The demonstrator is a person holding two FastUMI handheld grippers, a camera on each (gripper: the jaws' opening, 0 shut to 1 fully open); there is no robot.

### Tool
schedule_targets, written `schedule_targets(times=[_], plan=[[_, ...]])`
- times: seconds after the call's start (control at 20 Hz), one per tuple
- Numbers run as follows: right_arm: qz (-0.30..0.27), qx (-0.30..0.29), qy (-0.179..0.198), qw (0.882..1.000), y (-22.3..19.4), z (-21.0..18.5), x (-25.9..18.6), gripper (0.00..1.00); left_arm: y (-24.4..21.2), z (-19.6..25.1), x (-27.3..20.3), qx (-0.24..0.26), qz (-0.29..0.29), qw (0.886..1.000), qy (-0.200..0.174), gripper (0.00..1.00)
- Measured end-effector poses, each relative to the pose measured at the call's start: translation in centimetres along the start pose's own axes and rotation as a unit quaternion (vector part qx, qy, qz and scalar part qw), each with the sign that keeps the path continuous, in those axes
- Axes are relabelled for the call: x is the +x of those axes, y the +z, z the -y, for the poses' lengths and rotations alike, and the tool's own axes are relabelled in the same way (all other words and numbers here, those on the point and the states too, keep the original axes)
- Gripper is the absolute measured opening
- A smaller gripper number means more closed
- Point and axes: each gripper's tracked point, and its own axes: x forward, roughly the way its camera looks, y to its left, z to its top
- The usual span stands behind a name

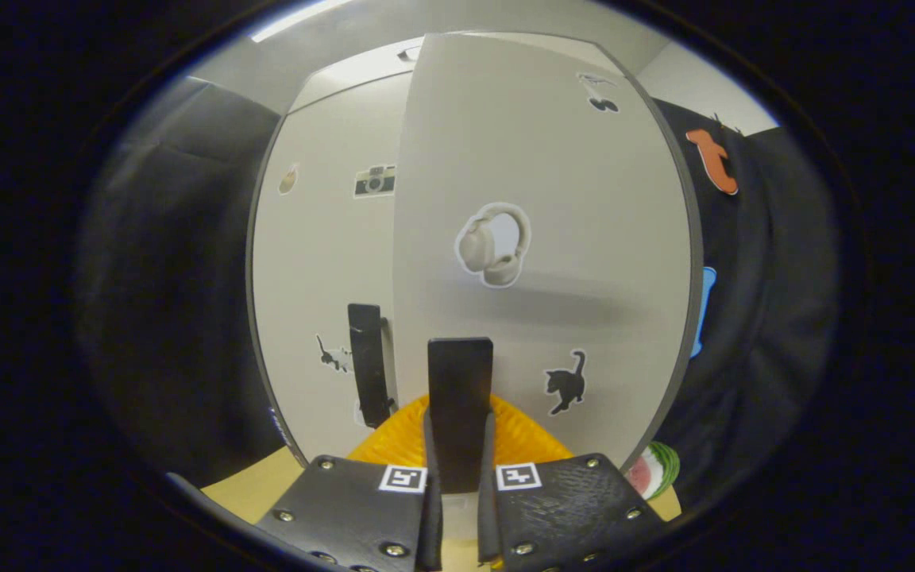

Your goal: Open the right door of the double-door shoe cabinet with the right hand, and open the left door with the left hand.

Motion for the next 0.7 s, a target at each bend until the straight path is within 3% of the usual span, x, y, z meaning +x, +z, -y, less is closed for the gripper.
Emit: schedule_targets(times=[0.7], plan=[[0.000, -0.009, 0.019, 1.000, -0.7, 5.2, -8.0, 0.17, 0.6, 2.2, -2.1, -0.002, 0.006, 1.000, -0.014, 0.95]])
